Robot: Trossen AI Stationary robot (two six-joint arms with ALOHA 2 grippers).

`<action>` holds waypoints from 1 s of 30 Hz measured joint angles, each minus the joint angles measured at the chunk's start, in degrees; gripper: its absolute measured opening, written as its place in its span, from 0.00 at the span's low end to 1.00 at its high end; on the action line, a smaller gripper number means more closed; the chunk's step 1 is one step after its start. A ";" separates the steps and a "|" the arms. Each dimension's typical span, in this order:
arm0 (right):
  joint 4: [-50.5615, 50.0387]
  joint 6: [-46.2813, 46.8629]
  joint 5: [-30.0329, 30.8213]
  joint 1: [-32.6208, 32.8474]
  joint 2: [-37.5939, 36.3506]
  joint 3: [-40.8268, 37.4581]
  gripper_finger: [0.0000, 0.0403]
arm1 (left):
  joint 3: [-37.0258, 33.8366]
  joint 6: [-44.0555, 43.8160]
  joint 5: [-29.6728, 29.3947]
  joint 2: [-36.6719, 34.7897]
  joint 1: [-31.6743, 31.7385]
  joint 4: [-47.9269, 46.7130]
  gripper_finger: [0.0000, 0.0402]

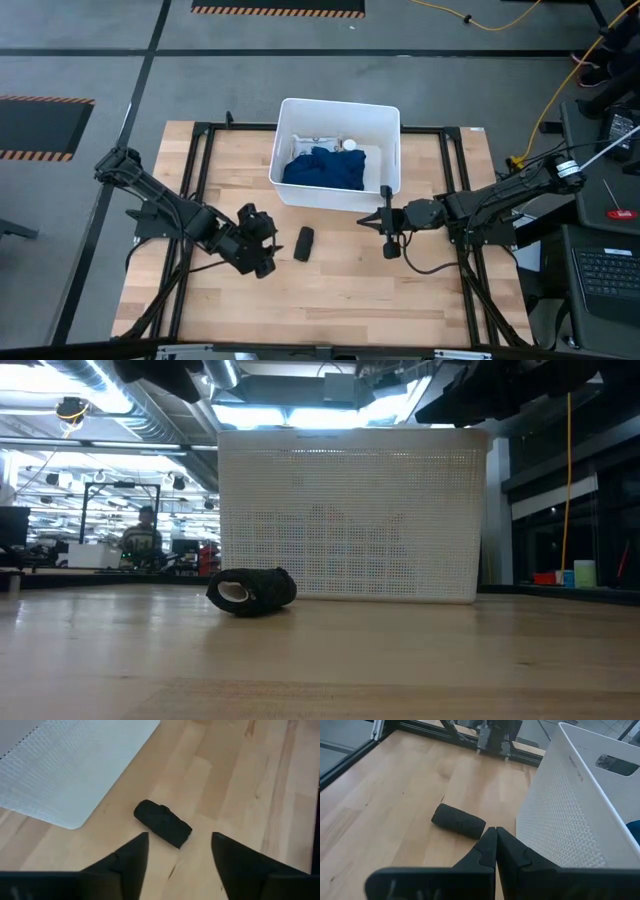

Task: Pick & place medical supplies in basket/bin
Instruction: Put the black bandage into the white bin

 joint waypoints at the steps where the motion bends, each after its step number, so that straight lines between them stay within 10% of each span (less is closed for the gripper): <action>1: -0.02 0.02 0.00 0.00 0.00 0.00 0.02 | 0.00 -0.03 -0.04 0.00 0.02 0.02 0.55; 17: -0.09 0.01 -0.10 0.02 0.04 -0.07 0.02 | 0.00 -10.63 -0.97 5.12 3.47 2.25 0.64; 30: -0.11 -0.06 -0.15 0.04 0.04 -0.09 0.02 | -0.02 -14.51 13.41 19.06 10.31 4.29 0.64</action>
